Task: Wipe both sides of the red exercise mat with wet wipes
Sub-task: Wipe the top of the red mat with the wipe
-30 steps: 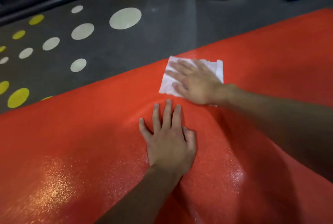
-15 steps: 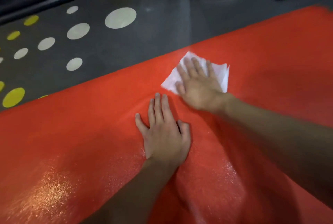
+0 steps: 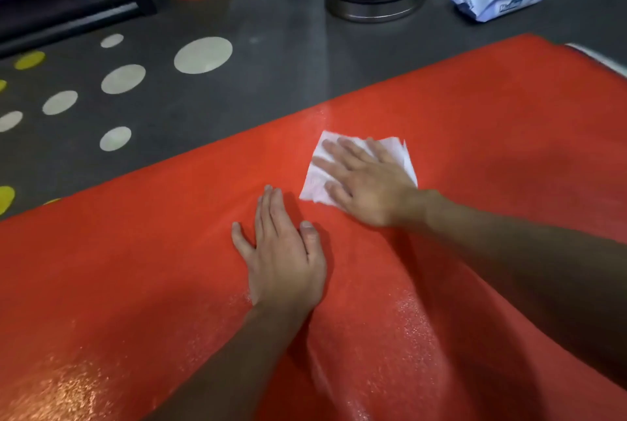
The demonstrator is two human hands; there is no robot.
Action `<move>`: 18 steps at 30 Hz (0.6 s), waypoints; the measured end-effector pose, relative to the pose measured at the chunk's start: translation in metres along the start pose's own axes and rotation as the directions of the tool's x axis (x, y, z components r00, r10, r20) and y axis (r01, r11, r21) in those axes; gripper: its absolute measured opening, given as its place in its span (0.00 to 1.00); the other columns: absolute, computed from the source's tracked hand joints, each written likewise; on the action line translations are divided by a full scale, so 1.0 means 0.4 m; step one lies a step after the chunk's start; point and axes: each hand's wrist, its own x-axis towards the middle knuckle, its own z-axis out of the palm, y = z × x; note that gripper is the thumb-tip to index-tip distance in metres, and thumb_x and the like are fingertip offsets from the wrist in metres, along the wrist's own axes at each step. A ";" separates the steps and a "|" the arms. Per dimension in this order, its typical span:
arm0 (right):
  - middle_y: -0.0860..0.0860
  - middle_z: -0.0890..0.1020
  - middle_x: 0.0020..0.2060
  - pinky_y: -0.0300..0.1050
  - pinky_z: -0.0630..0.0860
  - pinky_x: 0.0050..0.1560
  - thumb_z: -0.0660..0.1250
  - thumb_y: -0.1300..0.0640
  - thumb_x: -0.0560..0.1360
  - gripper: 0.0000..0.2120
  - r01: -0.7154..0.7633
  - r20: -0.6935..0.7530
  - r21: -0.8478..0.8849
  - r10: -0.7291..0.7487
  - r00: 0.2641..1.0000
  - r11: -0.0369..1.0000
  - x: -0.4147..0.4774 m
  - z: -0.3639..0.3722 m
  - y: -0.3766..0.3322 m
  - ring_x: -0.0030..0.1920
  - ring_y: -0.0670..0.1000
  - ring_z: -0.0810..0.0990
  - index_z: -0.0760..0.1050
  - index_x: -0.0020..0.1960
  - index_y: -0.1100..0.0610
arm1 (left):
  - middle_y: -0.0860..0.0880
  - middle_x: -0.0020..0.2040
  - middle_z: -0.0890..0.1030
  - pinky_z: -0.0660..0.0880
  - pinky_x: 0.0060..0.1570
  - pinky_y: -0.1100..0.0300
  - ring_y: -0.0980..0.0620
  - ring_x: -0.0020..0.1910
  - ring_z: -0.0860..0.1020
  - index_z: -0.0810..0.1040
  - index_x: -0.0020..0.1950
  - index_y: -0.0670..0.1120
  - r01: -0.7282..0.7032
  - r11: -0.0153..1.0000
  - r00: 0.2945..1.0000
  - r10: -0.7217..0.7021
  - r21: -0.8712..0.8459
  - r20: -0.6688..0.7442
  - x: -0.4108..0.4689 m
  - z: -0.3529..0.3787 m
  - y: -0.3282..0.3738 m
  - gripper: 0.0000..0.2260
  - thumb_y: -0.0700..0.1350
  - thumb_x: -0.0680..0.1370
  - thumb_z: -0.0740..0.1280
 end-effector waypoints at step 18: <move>0.48 0.41 0.80 0.61 0.35 0.76 0.36 0.38 0.79 0.31 -0.022 0.024 -0.029 0.023 0.999 0.999 -0.119 0.024 -0.087 0.79 0.52 0.36 0.42 0.80 0.43 | 0.49 0.81 0.46 0.42 0.76 0.42 0.53 0.79 0.42 0.46 0.80 0.45 -0.030 0.999 0.845 0.011 0.026 0.534 0.065 -0.118 -0.026 0.43 0.53 0.74 0.68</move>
